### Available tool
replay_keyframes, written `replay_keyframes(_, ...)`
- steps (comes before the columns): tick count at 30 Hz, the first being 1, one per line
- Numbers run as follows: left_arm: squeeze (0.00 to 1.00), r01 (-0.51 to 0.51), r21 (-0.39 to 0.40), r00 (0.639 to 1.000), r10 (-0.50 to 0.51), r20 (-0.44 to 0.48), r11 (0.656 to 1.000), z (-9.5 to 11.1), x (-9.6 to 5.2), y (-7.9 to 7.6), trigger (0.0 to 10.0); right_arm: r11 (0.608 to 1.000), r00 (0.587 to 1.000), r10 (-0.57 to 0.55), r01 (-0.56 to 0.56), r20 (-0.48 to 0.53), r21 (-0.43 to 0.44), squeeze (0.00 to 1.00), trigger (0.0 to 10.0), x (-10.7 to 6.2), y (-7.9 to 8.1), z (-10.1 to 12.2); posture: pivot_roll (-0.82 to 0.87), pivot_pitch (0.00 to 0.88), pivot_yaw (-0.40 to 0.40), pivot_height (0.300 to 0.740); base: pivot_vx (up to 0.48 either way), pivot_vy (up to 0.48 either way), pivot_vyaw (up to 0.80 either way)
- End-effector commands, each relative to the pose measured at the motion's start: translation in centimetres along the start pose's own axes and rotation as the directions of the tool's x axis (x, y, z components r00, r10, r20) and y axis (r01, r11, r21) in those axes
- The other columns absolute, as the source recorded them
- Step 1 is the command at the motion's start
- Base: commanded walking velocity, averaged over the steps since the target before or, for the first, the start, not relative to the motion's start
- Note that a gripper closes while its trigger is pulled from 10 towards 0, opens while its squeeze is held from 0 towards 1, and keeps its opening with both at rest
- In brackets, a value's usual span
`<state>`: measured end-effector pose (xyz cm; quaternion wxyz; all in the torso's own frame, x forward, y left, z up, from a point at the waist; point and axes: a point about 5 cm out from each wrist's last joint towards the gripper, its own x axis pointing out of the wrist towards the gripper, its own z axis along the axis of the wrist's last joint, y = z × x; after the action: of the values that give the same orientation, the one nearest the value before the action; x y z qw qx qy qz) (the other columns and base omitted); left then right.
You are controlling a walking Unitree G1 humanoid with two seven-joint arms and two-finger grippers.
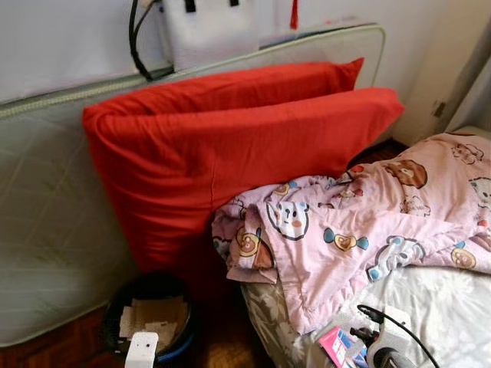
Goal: Clean up the room
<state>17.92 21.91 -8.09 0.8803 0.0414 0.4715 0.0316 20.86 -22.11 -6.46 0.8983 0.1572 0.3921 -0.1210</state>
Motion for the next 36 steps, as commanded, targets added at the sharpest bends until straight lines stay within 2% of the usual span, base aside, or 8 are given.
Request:
replay_keyframes(1,0.0,-0.002,0.003,1.0,0.002,0.001,1.0,0.03,-0.03,0.28,10.0,1.0,1.0,-0.006,0.006,0.0,0.015,0.0,10.0,-0.02,-0.08,-0.07,0.02,0.0,-0.002,0.74,0.0,0.0,0.0)
replay_keyframes(6,0.0,-0.002,-0.024,1.0,0.002,0.001,1.0,-0.11,-0.06,0.34,10.0,1.0,1.0,-0.005,0.005,-0.005,0.016,0.0,10.0,0.02,-0.01,0.01,0.03,0.0,-0.006,0.74,0.0,0.0,0.0)
replay_keyframes(31,0.0,0.0,-0.007,1.0,0.0,-0.004,1.0,-0.08,-0.05,0.39,10.0,1.0,1.0,-0.005,0.005,-0.009,0.02,0.0,10.0,0.06,0.04,0.11,0.03,0.0,-0.006,0.74,0.0,0.298,0.0)
replay_keyframes(36,0.0,0.0,-0.003,1.0,0.0,-0.005,1.0,-0.07,-0.05,0.41,10.0,1.0,1.0,-0.003,0.003,-0.006,-0.002,0.0,10.0,0.06,0.03,0.2,0.03,0.0,-0.005,0.74,0.0,0.295,0.0)
